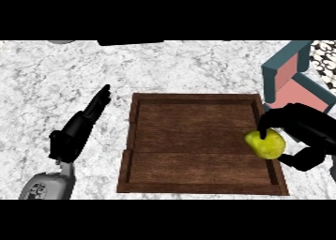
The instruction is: Pick the pear from the tray and place it in the cardboard box
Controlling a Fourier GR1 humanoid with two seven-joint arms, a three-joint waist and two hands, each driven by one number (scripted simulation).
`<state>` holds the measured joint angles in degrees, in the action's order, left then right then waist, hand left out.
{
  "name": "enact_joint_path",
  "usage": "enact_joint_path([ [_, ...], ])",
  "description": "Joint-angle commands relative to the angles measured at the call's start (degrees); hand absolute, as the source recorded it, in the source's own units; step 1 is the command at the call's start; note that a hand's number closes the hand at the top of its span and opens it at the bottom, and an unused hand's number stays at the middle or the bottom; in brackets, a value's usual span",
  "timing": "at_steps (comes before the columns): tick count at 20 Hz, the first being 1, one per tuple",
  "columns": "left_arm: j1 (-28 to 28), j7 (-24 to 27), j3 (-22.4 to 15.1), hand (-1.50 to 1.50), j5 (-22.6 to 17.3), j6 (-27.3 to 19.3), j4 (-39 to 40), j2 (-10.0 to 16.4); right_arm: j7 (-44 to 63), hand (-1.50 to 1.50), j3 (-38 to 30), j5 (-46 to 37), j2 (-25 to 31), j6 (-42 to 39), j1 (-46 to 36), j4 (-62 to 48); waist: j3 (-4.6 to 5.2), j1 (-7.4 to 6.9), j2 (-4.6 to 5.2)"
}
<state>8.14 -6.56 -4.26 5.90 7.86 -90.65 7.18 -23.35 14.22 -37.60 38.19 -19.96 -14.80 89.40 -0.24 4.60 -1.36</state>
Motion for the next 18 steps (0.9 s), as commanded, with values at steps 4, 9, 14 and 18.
enact_joint_path([
  [4,-0.1,0.2,1.5,0.00,-0.7,0.0,-0.4,0.7,-28.0,1.50,-16.2,5.2,14.7,14.1,12.9,1.1,-0.13,1.51,0.51],
  [9,-0.7,0.8,-0.3,0.00,0.8,-0.1,-0.4,0.0,-45.0,1.50,-29.9,16.0,20.4,12.0,23.4,-3.3,0.13,-0.31,0.76],
  [14,-2.8,1.7,-1.1,0.00,1.5,-1.1,-1.5,-0.9,-49.0,1.50,-39.5,31.2,24.4,1.9,28.8,-2.7,0.27,0.40,0.28],
  [18,-3.1,3.1,0.3,0.00,0.2,0.8,-0.1,0.5,-46.3,1.50,-45.1,38.5,26.1,-2.1,33.5,-4.9,0.31,-1.26,0.75],
])
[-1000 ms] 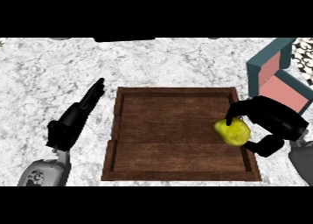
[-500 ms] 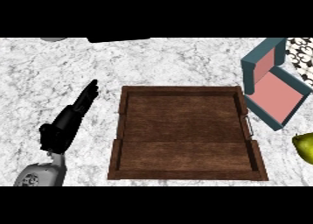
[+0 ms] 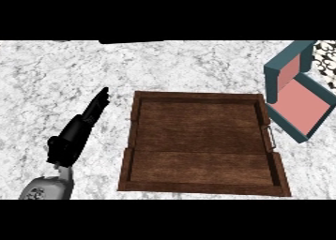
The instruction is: Pick the pear from the tray and place it in the cardboard box
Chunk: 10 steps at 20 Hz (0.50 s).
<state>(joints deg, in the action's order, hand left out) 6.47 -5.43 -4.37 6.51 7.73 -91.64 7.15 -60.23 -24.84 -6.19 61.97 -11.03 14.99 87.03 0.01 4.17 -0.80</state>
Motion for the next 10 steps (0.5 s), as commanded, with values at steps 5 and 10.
enact_joint_path([
  [5,1.0,1.1,-1.8,0.00,0.6,0.7,1.8,-1.4,-3.4,1.50,-10.9,14.2,7.2,-15.3,4.5,-4.9,0.06,-2.35,0.55],
  [10,2.0,0.3,-1.2,0.00,0.9,1.1,0.6,-0.6,0.4,1.50,-12.0,15.0,8.7,-15.0,2.3,-7.6,0.00,-3.91,0.75],
])
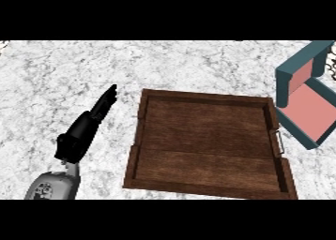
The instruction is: Pick the pear from the tray and place it in the cardboard box
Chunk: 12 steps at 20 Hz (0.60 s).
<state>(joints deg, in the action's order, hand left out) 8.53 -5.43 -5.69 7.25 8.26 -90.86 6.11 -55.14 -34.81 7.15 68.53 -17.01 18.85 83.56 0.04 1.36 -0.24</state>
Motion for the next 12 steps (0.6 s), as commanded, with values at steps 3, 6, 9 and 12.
enact_joint_path([
  [3,0.5,0.8,-1.4,0.00,1.1,0.1,0.8,-1.0,0.4,1.50,-1.3,4.5,4.9,-11.0,-3.6,-4.1,-0.02,-1.31,0.27],
  [6,1.5,0.9,-0.1,0.00,-0.5,2.3,1.4,0.3,7.7,1.50,2.1,7.9,6.8,-10.7,-8.4,-1.6,0.01,-1.93,0.35],
  [9,0.4,0.6,-2.1,0.00,1.0,1.0,0.4,-1.5,10.4,1.50,8.6,6.6,4.4,-7.1,-12.6,-0.4,-0.03,-2.48,0.46],
  [12,5.0,-0.6,0.3,0.00,-0.4,2.1,3.8,-1.0,13.3,1.50,12.6,7.0,4.0,-7.2,-17.8,-3.2,-0.04,-2.61,0.60],
])
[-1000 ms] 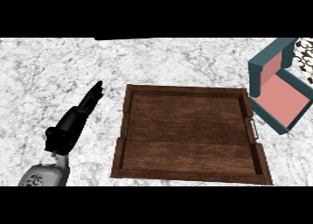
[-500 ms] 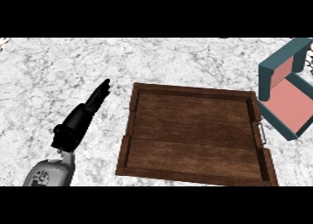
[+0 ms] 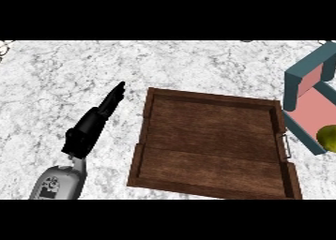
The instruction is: Pick the pear from the tray and place it in the cardboard box
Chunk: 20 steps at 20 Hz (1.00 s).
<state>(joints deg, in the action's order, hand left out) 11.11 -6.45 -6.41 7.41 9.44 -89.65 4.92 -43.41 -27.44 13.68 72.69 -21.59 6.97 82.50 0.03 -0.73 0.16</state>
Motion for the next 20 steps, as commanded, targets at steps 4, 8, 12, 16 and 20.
enact_joint_path([
  [4,-1.8,1.4,-0.2,0.00,0.6,0.5,-0.3,-0.2,6.5,1.50,11.4,-2.4,-1.8,-0.5,-15.2,-4.0,-0.02,-0.93,0.15],
  [8,1.2,4.4,1.2,0.00,0.7,1.8,3.8,1.0,7.0,1.50,16.2,-9.5,-5.2,3.6,-22.1,-7.0,-0.02,-0.74,0.23],
  [12,2.2,1.0,1.8,0.00,-0.3,1.0,2.2,-0.3,8.4,1.50,22.2,-18.1,-10.0,8.6,-26.1,-5.5,-0.01,-0.70,0.21],
  [16,0.8,2.2,0.2,0.00,1.6,0.3,1.9,-1.1,5.0,1.50,26.2,-25.9,-13.7,9.8,-31.9,-14.8,-0.04,-0.89,0.24],
  [20,4.4,-1.4,1.4,0.00,0.0,1.8,1.4,-0.4,12.7,1.50,31.6,-28.8,-20.8,9.4,-35.4,-15.5,-0.02,-0.70,0.19],
])
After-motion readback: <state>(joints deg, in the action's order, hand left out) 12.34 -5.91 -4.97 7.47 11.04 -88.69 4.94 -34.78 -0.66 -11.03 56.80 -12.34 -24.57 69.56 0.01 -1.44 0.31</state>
